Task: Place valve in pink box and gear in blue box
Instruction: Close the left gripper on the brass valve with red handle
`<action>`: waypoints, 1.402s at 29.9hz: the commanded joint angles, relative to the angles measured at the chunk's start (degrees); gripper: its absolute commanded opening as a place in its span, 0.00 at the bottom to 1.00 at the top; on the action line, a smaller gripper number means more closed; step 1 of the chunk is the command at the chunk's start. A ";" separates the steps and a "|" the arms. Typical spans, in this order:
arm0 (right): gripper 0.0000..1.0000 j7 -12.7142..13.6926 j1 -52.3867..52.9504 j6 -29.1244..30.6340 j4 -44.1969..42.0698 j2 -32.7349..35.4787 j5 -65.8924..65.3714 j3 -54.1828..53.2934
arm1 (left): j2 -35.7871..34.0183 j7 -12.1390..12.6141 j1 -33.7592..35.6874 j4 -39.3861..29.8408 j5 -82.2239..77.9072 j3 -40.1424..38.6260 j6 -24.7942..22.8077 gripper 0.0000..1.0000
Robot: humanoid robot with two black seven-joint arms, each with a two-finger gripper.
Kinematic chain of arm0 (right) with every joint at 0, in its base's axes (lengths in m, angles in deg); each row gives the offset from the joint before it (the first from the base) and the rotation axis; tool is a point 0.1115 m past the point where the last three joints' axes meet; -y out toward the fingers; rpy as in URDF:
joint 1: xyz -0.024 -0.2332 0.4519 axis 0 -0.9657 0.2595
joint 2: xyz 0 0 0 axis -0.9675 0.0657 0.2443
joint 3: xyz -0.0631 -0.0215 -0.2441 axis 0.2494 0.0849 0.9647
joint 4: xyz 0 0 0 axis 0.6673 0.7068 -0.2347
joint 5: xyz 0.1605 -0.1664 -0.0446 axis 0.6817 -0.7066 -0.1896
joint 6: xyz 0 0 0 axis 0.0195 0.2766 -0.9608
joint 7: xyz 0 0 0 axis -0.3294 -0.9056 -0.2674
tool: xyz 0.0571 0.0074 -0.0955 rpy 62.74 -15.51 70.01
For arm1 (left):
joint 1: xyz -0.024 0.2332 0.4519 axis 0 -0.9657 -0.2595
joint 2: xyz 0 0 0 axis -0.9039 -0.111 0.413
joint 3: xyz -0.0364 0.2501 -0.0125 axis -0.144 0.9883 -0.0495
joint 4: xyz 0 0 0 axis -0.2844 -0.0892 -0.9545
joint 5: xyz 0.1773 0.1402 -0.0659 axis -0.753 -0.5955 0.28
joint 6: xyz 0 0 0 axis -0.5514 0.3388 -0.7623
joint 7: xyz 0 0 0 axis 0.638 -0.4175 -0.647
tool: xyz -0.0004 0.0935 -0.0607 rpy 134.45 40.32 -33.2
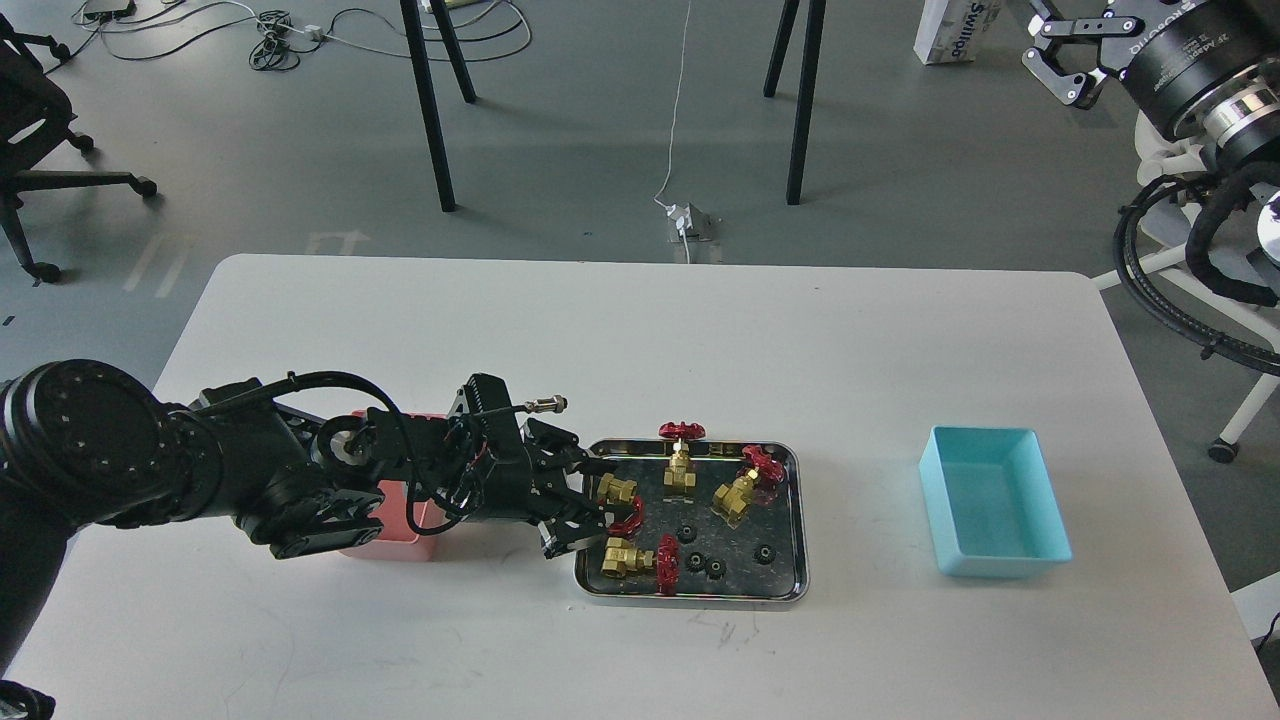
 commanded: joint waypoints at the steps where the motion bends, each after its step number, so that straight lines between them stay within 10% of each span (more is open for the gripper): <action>1: 1.00 -0.09 -0.22 0.00 0.00 -0.02 0.00 -0.02 | 0.00 0.00 -0.13 -0.04 0.00 0.04 0.00 0.41; 42: 1.00 -0.26 -2.42 0.00 0.00 -0.73 0.00 -0.02 | -0.44 0.00 -0.40 -0.83 -1.85 -0.22 0.00 0.15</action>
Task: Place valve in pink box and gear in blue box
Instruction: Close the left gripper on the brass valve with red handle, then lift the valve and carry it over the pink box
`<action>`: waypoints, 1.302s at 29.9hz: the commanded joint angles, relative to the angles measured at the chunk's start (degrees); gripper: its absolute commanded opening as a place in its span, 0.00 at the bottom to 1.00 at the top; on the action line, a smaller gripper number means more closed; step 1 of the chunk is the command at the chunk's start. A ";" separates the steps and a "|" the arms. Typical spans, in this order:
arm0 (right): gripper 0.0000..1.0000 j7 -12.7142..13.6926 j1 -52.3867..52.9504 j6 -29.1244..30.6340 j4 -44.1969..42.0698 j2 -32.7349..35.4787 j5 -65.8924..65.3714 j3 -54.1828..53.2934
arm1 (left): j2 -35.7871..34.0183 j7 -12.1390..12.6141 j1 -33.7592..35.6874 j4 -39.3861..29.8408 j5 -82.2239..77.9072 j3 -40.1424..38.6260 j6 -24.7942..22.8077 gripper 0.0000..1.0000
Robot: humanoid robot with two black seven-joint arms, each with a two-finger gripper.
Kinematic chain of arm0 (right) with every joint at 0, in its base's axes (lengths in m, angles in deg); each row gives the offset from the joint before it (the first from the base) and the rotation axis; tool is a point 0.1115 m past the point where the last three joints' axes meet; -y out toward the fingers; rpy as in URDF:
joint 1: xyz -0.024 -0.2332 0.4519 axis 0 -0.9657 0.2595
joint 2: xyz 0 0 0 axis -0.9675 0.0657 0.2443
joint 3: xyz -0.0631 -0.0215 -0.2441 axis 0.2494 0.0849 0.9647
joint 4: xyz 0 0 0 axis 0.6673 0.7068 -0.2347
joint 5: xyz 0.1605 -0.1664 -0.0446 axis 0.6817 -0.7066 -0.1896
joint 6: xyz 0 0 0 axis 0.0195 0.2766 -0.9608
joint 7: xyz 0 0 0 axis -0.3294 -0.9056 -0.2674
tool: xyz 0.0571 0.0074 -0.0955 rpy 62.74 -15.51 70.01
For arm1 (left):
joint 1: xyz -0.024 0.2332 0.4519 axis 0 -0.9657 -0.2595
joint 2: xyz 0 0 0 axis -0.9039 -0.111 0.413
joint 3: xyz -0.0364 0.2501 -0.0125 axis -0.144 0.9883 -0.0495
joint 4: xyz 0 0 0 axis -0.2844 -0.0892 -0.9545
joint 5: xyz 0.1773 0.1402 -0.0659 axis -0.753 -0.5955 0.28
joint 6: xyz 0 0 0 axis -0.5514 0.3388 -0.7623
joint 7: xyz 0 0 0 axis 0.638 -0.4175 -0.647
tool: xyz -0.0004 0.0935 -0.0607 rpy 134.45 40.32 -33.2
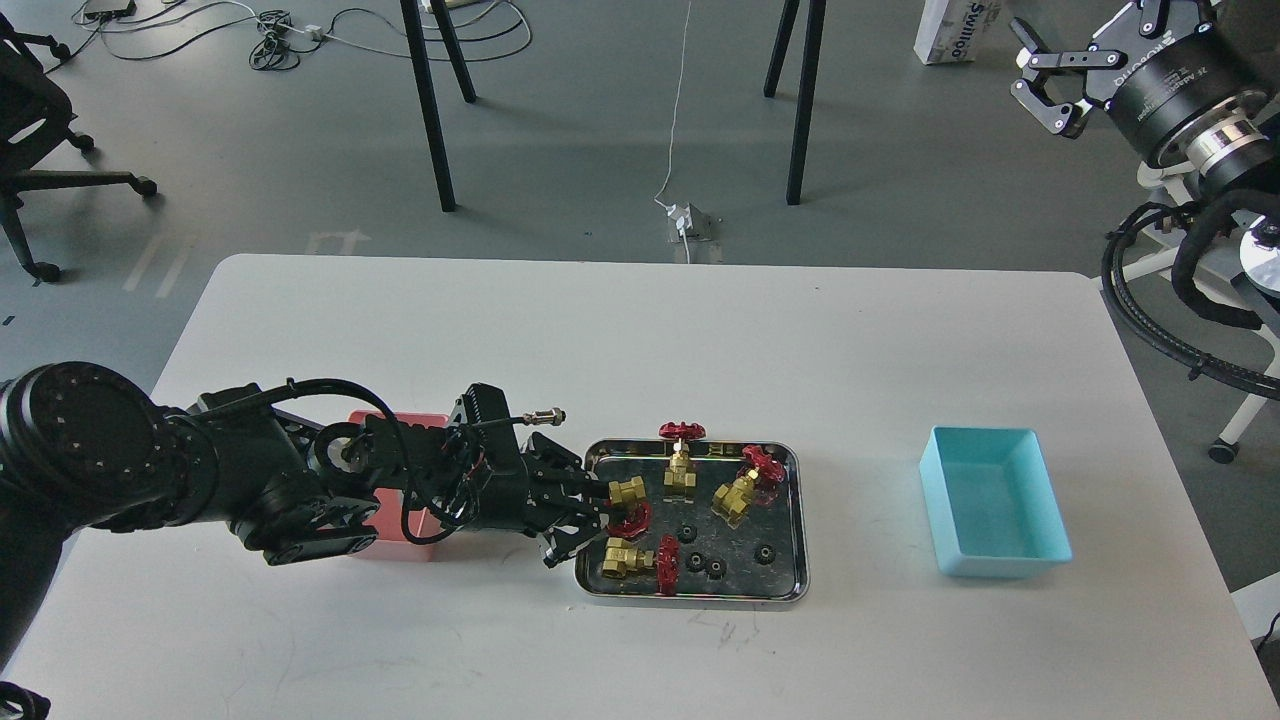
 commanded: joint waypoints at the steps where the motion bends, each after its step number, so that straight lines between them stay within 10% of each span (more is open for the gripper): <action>1: 1.00 0.00 -0.23 0.00 0.00 0.06 0.00 -0.04 | -0.07 0.00 -0.03 0.00 -0.02 -0.08 0.01 0.15; 39: 1.00 -1.05 -2.26 -0.09 0.79 -0.46 0.00 -0.04 | -11.23 0.00 3.31 -13.80 -0.02 -11.06 0.01 0.15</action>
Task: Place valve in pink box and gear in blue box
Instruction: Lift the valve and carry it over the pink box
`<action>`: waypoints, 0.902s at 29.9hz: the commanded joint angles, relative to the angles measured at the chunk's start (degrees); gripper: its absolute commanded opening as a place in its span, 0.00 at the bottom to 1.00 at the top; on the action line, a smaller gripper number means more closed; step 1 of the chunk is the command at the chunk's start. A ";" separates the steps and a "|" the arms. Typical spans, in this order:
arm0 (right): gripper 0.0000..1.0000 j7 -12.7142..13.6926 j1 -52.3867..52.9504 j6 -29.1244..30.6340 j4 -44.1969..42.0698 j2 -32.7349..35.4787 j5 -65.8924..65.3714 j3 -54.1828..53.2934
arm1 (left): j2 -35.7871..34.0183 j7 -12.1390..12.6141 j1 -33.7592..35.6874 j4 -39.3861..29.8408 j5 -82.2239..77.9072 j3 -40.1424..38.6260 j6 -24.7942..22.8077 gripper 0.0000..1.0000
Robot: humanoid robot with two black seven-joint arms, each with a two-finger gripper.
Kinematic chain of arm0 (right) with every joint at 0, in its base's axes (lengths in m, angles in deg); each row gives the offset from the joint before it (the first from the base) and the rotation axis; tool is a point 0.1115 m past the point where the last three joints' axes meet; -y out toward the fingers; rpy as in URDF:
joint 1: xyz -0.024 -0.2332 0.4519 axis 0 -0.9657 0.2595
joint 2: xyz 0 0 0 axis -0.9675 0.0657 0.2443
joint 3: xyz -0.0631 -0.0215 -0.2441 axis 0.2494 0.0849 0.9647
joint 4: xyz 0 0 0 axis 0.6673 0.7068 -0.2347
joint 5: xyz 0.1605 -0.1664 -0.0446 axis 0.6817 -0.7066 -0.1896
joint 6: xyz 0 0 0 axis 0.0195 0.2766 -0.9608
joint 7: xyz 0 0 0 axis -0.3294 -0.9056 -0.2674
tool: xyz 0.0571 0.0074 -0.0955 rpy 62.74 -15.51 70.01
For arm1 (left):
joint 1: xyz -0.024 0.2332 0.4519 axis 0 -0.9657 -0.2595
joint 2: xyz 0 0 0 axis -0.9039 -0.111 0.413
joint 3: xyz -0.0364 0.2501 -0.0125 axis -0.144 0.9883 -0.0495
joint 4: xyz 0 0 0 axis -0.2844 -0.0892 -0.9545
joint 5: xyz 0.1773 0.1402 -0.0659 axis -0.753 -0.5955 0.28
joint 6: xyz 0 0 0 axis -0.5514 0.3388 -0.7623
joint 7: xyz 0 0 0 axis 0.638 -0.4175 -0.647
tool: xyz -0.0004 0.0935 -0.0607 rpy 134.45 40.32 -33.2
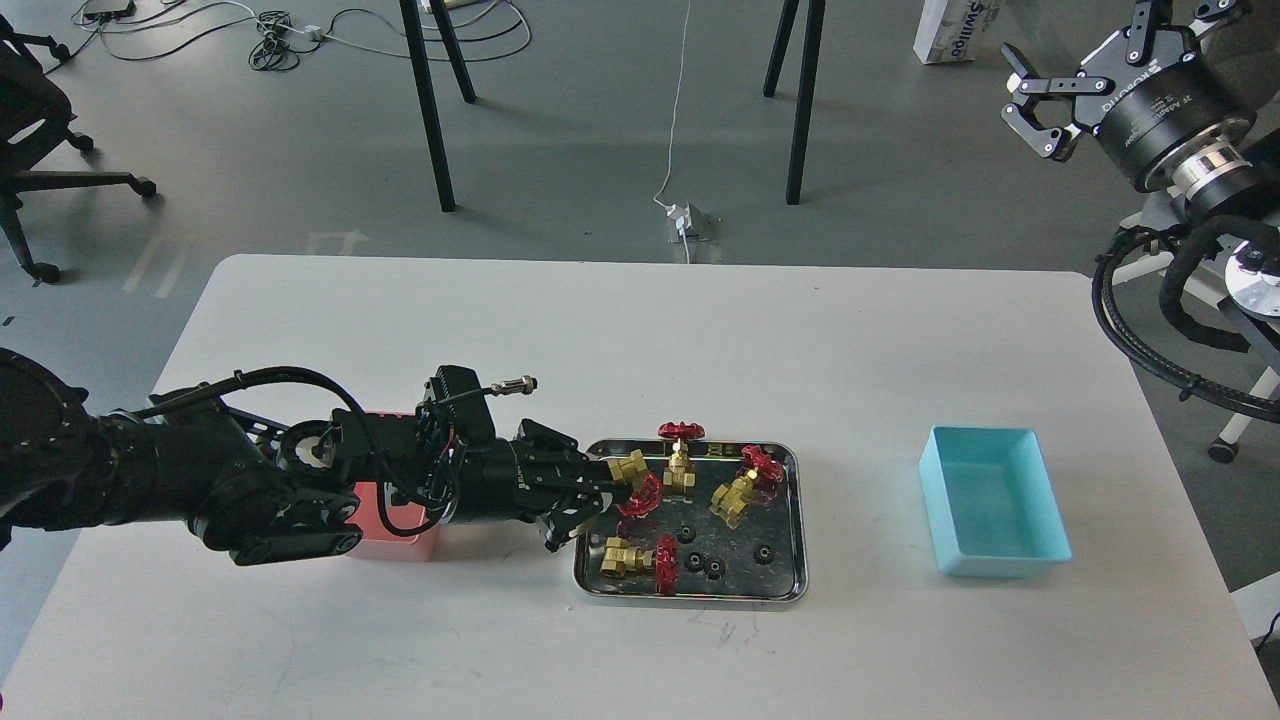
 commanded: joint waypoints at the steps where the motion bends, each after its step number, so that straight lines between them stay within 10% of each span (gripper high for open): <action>1: 1.00 0.00 -0.03 -0.17 0.00 0.00 0.00 -0.01 | -3.06 0.00 1.22 -1.89 0.06 -2.96 0.00 0.15; 12: 1.00 0.00 -0.11 -1.92 0.08 -0.26 0.00 -1.68 | -17.82 0.00 1.31 -4.79 1.03 -20.63 0.00 0.14; 27: 1.00 0.79 11.92 -5.79 -3.96 -7.64 -1.85 -1.34 | -30.57 0.00 -10.81 -6.81 0.06 -20.90 0.00 0.15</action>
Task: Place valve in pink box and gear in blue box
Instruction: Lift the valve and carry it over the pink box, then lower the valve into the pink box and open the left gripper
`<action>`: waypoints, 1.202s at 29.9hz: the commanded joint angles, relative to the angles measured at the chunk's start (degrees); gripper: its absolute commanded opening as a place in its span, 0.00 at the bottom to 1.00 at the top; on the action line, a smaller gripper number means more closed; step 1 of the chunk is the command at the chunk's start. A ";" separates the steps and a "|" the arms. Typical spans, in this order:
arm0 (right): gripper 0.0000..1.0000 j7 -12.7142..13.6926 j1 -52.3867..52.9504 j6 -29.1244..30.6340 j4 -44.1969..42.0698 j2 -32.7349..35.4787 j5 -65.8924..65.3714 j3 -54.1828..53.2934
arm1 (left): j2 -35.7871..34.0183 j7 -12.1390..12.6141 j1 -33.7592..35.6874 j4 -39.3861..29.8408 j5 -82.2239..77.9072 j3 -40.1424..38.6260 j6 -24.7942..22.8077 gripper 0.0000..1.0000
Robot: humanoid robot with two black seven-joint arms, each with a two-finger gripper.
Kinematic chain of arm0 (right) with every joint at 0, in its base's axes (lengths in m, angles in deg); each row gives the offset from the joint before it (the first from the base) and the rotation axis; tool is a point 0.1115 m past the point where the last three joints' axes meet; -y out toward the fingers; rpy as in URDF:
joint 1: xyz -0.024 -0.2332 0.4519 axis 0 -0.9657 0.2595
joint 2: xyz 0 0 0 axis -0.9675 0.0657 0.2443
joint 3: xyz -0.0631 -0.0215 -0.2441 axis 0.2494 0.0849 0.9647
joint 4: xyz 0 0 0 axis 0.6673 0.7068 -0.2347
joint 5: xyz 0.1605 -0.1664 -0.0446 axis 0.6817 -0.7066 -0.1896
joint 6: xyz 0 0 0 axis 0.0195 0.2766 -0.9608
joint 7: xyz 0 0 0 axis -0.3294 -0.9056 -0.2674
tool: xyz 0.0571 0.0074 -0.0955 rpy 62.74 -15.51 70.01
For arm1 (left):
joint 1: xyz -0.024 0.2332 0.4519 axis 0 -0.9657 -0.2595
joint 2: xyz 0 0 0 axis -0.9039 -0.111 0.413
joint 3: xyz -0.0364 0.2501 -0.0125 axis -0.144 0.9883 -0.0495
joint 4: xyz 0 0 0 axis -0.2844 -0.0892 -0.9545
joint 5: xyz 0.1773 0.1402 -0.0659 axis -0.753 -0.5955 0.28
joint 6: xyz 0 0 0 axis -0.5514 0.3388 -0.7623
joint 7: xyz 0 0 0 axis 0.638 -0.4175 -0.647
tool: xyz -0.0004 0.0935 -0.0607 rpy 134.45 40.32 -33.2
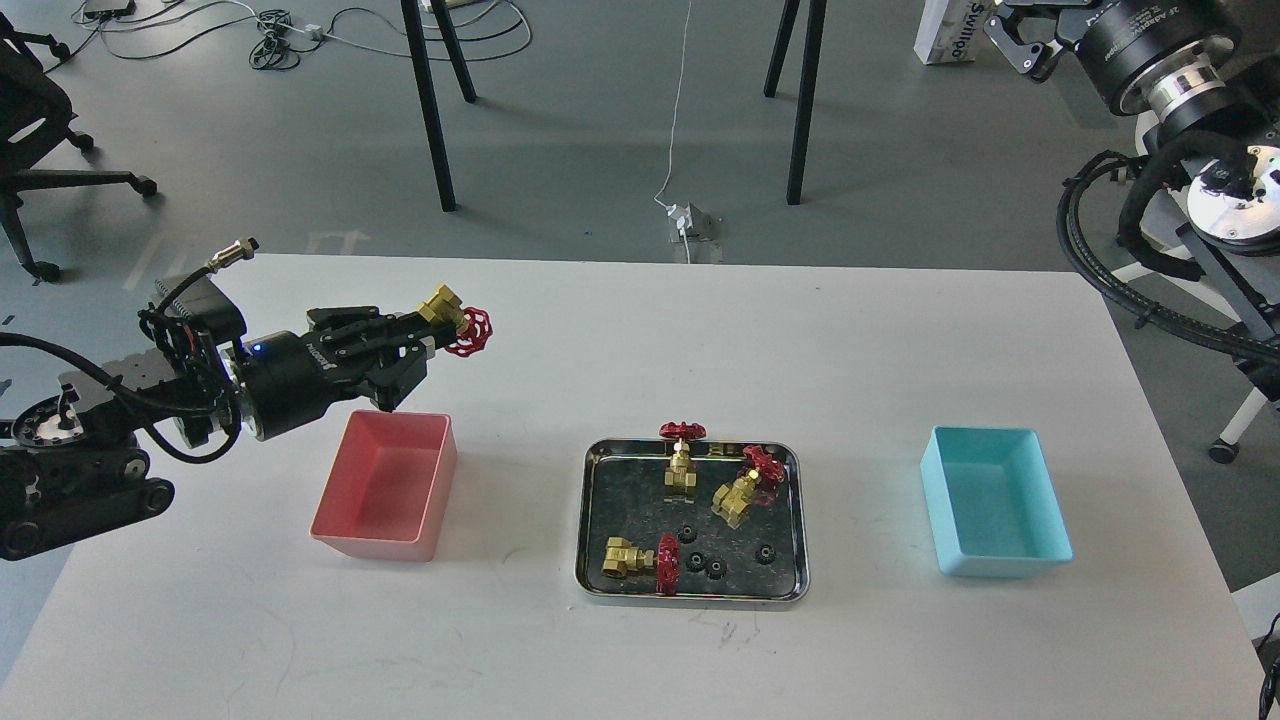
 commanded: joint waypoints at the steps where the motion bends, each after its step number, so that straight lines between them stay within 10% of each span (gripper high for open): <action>1: 1.00 0.01 3.83 -0.07 -0.40 -0.38 -0.24 2.29 | -2.84 -0.01 -1.70 -0.26 -0.04 0.04 0.00 0.15; 10: 1.00 0.19 5.85 -2.52 -0.57 -0.02 -0.15 2.29 | -11.19 -0.01 -6.08 -4.48 -1.79 0.39 0.00 0.15; 36: 1.00 0.27 4.72 -4.46 0.39 0.33 0.55 2.21 | -3.29 -0.01 -11.89 3.07 -2.15 0.57 0.00 0.15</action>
